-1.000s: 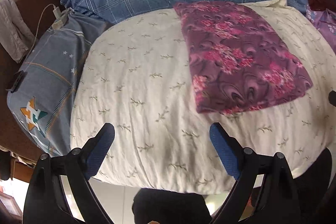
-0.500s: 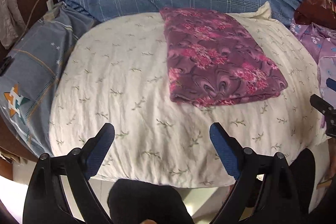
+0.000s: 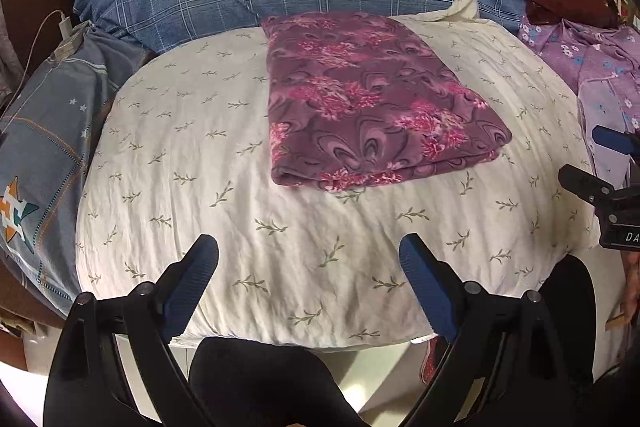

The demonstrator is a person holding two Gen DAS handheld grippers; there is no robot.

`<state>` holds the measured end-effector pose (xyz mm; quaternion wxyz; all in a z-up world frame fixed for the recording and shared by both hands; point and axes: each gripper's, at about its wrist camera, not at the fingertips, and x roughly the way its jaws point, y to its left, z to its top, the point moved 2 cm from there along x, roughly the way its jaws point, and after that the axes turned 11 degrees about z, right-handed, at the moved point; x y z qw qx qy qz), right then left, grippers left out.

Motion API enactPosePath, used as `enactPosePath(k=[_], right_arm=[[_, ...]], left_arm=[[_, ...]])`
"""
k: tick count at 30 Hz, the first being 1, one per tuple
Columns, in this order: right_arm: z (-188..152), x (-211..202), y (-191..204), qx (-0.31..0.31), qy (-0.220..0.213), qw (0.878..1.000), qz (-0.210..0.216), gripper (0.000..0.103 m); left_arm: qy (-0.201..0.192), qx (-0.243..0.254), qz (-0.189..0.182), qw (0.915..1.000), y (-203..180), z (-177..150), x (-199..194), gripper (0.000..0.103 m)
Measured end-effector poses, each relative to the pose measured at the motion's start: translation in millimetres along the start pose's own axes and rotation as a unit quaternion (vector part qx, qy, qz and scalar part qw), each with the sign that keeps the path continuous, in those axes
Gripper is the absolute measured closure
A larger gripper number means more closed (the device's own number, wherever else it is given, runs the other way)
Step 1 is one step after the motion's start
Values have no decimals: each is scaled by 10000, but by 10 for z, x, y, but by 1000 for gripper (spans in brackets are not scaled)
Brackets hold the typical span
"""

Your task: Fold small clothes

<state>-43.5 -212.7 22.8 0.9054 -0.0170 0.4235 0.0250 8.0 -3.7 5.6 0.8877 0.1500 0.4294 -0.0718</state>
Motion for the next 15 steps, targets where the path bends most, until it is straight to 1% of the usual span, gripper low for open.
enactPosePath(k=[6, 9, 12, 15], right_arm=[[-24, 17, -15, 67, 48, 10000, 28, 1], [-37, 36, -37, 135, 84, 9999, 55, 1], [-42, 58, -70, 194, 125, 9997, 31, 1], [-50, 66, -101, 250, 154, 9996, 14, 1]], left_arm=[[80, 11, -116, 9999, -41, -14, 17, 10], [18, -44, -189, 9998, -35, 19, -15, 10], [-93, -30, -176, 9998, -41, 55, -80, 10], [-123, 13, -162, 9998, -55, 64, -99, 10]])
